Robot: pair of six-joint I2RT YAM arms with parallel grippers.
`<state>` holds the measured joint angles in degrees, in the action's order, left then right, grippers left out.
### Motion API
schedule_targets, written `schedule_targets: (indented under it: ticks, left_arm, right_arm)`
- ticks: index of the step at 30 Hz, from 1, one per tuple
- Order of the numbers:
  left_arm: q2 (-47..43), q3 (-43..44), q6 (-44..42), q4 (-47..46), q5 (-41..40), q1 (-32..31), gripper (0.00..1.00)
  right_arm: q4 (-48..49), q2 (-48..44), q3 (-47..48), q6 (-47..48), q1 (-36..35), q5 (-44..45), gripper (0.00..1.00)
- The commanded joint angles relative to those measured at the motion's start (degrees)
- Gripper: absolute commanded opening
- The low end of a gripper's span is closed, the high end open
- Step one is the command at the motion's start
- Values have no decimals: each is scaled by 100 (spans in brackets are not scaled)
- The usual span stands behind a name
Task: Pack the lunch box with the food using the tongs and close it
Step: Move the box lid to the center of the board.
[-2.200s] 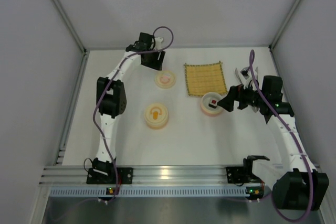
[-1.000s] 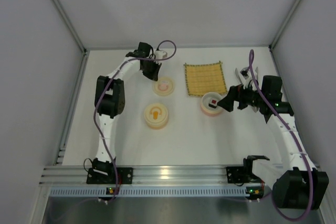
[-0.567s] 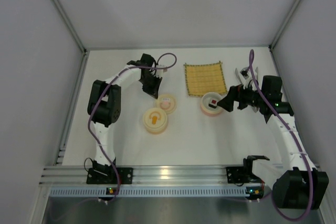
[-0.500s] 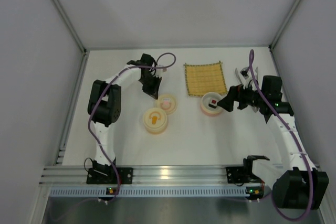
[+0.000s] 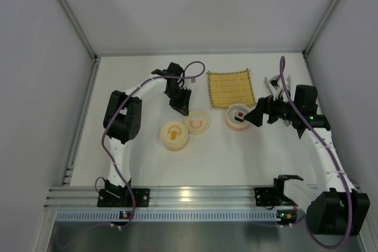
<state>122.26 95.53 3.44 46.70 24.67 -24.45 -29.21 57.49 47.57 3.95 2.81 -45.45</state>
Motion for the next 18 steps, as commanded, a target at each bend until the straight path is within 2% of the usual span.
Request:
schedule_targets:
  ticks: [1, 4, 5, 7, 8, 11, 14, 18]
  left_arm:
    - [-605, 36, 8, -47, -13, 63, 24]
    - [-651, 351, -396, -47, -208, 63, 30]
    - [-572, 518, -815, 258, -95, 63, 33]
    - [-379, 1096, -1090, 602, 266, 63, 39]
    - [-213, 1230, -1248, 656, 310, 63, 42]
    - [17, 1723, -1617, 937, 425, 54, 43]
    - [333, 2048, -2048, 1209, 653, 54, 45]
    - [746, 2304, -2532, 1517, 803, 45, 44]
  right_arm:
    - [73, -54, 77, 378, 115, -464, 100]
    - [274, -72, -11, 720, 115, -728, 96]
    - [319, -72, -46, 835, 115, -798, 94]
    - [485, -63, -29, 1081, 54, -947, 91]
    - [495, -54, 41, 1169, 10, -948, 87]
    - [530, 69, 260, 1486, -333, -668, 79]
    - [662, 235, 349, 1811, -956, -132, 74]
    - [1117, 639, 270, 2145, -2071, 1498, 67]
